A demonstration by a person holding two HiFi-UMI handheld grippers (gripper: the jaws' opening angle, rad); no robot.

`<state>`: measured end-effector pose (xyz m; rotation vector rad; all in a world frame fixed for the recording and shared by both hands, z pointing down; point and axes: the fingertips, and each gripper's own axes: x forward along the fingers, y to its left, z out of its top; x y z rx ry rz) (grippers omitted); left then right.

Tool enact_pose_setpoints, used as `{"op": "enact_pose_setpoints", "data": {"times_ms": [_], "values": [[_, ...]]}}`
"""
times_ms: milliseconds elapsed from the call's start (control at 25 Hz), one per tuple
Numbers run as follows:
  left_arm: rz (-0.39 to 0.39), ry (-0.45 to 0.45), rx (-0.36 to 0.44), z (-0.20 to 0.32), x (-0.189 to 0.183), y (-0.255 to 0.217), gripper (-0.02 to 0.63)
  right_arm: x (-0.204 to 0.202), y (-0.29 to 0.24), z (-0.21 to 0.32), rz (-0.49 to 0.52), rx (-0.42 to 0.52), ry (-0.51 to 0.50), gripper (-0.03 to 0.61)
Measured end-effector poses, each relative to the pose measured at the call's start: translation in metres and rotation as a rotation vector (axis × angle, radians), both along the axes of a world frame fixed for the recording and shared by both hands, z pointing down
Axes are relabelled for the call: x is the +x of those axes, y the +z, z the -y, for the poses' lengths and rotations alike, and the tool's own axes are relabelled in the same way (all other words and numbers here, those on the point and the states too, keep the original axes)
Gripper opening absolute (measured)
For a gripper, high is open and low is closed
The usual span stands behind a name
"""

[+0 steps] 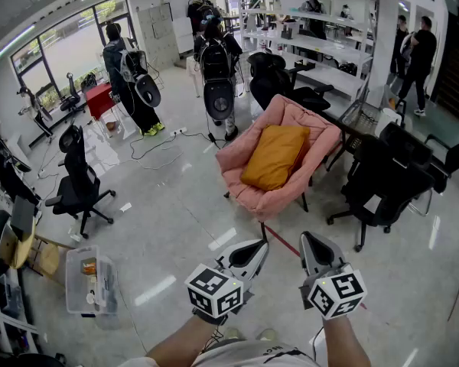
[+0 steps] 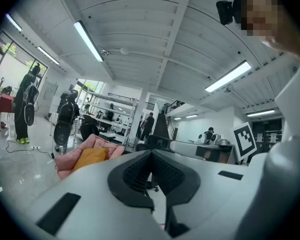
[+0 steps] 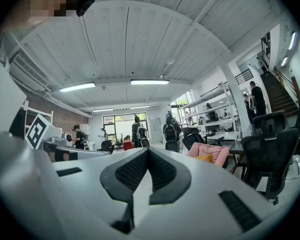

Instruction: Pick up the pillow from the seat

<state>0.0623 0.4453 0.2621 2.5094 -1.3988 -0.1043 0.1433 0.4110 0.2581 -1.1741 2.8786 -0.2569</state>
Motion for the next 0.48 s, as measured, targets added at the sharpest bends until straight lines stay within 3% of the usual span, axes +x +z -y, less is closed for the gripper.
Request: {"op": "enact_pose_setpoints", "data": {"times_ms": [480], "values": [[0.017,-0.034,-0.006,0.002,0.012,0.007,0.011,0.021,0.006,-0.005,0.052,-0.010,-0.040,0.017]]}}
